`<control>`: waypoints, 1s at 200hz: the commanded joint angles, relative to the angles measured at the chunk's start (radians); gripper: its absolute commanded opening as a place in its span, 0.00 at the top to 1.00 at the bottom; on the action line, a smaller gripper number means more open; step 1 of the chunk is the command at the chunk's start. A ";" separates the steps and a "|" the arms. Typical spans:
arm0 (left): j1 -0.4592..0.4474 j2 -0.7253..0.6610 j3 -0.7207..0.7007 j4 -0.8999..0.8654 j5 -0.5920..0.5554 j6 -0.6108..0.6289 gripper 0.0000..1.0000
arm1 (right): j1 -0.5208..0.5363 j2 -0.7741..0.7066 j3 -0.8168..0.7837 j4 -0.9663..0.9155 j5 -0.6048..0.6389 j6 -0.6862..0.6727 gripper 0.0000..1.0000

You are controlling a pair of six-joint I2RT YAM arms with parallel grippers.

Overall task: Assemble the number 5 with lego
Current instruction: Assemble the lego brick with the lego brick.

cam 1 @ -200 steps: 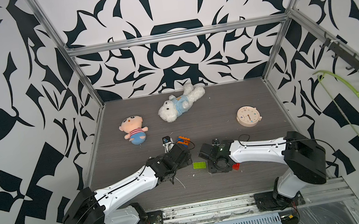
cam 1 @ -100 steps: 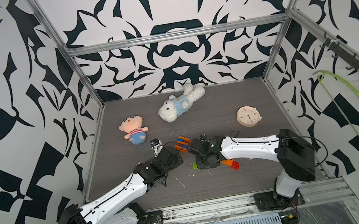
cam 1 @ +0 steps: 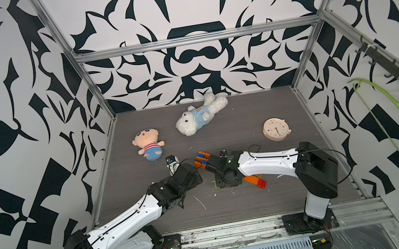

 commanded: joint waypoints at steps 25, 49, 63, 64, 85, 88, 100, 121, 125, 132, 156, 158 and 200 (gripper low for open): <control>0.004 0.018 -0.007 -0.003 0.013 0.003 0.01 | 0.005 0.029 0.034 -0.024 -0.002 0.009 0.72; 0.004 0.020 -0.008 0.000 0.016 0.002 0.01 | 0.006 0.051 0.046 -0.057 0.002 0.011 0.72; 0.004 0.023 -0.005 -0.005 0.012 0.003 0.01 | 0.005 0.067 0.051 -0.077 0.003 0.011 0.72; 0.004 0.023 -0.004 -0.005 0.011 0.003 0.01 | 0.005 0.069 0.050 -0.078 0.003 0.010 0.72; 0.004 0.017 -0.006 -0.017 -0.006 -0.005 0.01 | 0.005 0.108 0.063 -0.116 0.001 -0.005 0.72; 0.004 0.016 -0.006 -0.018 -0.007 -0.006 0.01 | 0.004 0.112 0.064 -0.117 0.000 -0.008 0.73; 0.004 0.009 -0.010 -0.020 -0.012 -0.011 0.01 | 0.006 0.124 0.055 -0.102 -0.022 -0.014 0.73; 0.004 0.003 -0.017 -0.020 -0.016 -0.012 0.01 | 0.007 0.145 0.056 -0.092 -0.038 -0.020 0.73; 0.004 0.003 -0.017 -0.021 -0.016 -0.013 0.01 | 0.007 0.148 0.056 -0.092 -0.036 -0.020 0.73; 0.005 0.003 -0.017 -0.023 -0.016 -0.015 0.01 | 0.008 0.153 0.056 -0.092 -0.038 -0.020 0.73; 0.006 0.002 -0.017 -0.028 -0.018 -0.015 0.01 | 0.008 0.181 0.049 -0.083 -0.060 -0.024 0.73; 0.006 0.001 -0.018 -0.028 -0.020 -0.016 0.01 | 0.008 0.184 0.048 -0.083 -0.062 -0.024 0.73; 0.006 -0.007 -0.021 -0.035 -0.023 -0.017 0.01 | 0.009 0.193 0.028 -0.084 -0.039 -0.012 0.74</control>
